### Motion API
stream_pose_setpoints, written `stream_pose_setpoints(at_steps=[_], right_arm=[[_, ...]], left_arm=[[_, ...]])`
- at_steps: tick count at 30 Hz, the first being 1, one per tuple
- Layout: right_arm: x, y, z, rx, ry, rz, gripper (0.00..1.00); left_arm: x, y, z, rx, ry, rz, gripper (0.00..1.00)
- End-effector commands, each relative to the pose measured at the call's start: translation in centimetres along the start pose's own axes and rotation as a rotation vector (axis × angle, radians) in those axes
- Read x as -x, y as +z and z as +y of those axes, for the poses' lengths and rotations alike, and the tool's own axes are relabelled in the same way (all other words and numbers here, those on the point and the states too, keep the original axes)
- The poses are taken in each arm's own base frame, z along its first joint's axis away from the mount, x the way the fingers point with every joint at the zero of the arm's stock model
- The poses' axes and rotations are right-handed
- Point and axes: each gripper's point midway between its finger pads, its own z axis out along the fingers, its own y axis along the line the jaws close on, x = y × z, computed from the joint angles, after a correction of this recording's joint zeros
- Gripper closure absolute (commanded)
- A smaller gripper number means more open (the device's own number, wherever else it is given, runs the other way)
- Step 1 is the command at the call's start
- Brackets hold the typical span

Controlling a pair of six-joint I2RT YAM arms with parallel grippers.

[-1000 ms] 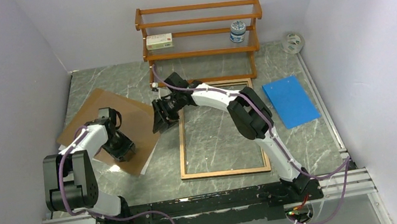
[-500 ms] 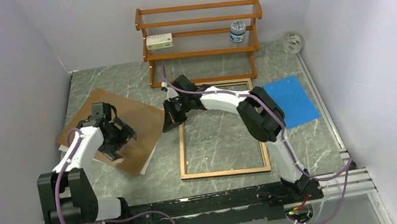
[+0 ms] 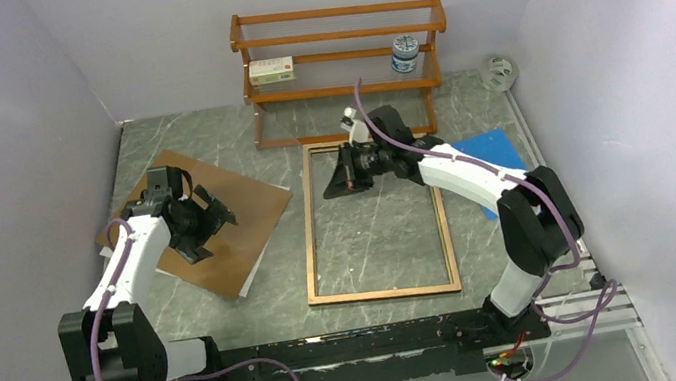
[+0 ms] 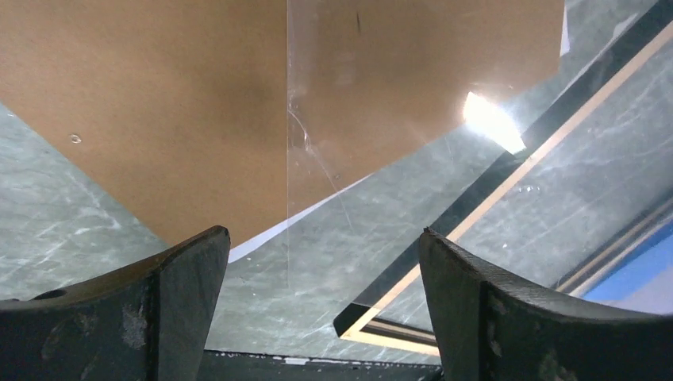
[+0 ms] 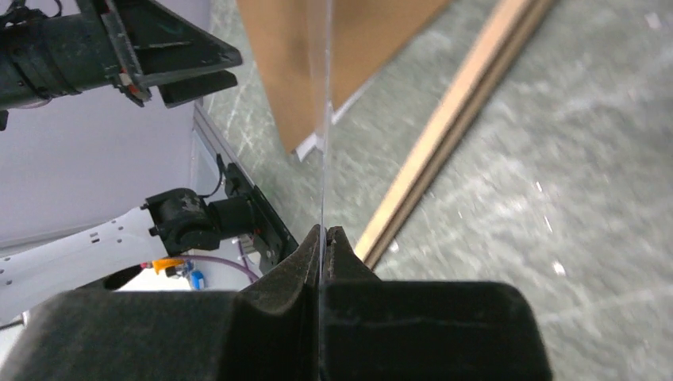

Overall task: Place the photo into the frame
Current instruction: Pick up the photo frame item at the center of the board.

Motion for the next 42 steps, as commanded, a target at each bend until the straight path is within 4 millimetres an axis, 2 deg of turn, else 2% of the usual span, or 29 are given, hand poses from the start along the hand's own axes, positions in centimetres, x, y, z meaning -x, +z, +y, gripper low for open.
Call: stream_pose_setpoints(at_steps=[1,6,12,21,25,28,33,34,35,36,39,42], right_arm=[[-1.5,-3.0,0.0,0.031,0.098,-0.003,1.00],[-1.2,-5.7,1.2,0.096,0.301,-0.059,1.00],[-1.3,-7.9,2.7,0.182,0.497,-0.100,1.00],[-2.7,-10.1,3.6,0.251,0.616,-0.099,1.00],[-3.1,-10.8,3.7,0.252,0.623,-0.101,1.00],[-3.8,-11.1,3.4,0.246,0.628,-0.098,1.00],[-5.2,-11.7,1.8,0.189,0.582,-0.098,1.00],[-5.4,-11.8,1.6,0.184,0.558,-0.100,0.96],[-5.6,-11.8,1.3,0.175,0.533,-0.103,0.93],[-5.8,-11.9,1.1,0.170,0.511,-0.105,0.89],[-6.1,-12.1,0.8,0.182,0.447,-0.115,0.80],[-6.3,-12.2,1.0,0.216,0.400,-0.115,0.69]], left_arm=[[-1.6,0.2,-1.4,-0.118,-0.013,0.057,0.06],[-4.1,1.4,-1.8,-0.206,-0.065,0.147,0.06],[-5.4,2.7,-1.4,-0.247,-0.056,0.172,0.06],[-5.9,0.5,-5.4,-0.501,-0.140,0.212,0.06],[-6.2,-0.3,-6.8,-0.582,-0.197,0.263,0.12],[-5.7,-0.9,-7.6,-0.636,-0.246,0.278,0.24],[-3.5,-2.5,-8.6,-0.701,-0.250,0.221,0.54],[-3.1,-2.9,-8.8,-0.716,-0.221,0.193,0.65],[-2.7,-3.3,-9.1,-0.725,-0.195,0.172,0.70],[-2.4,-3.8,-9.4,-0.744,-0.167,0.153,0.79],[-1.8,-5.2,-10.8,-0.825,-0.094,0.139,0.95],[-1.4,-6.6,-12.2,-0.900,-0.049,0.148,0.97]])
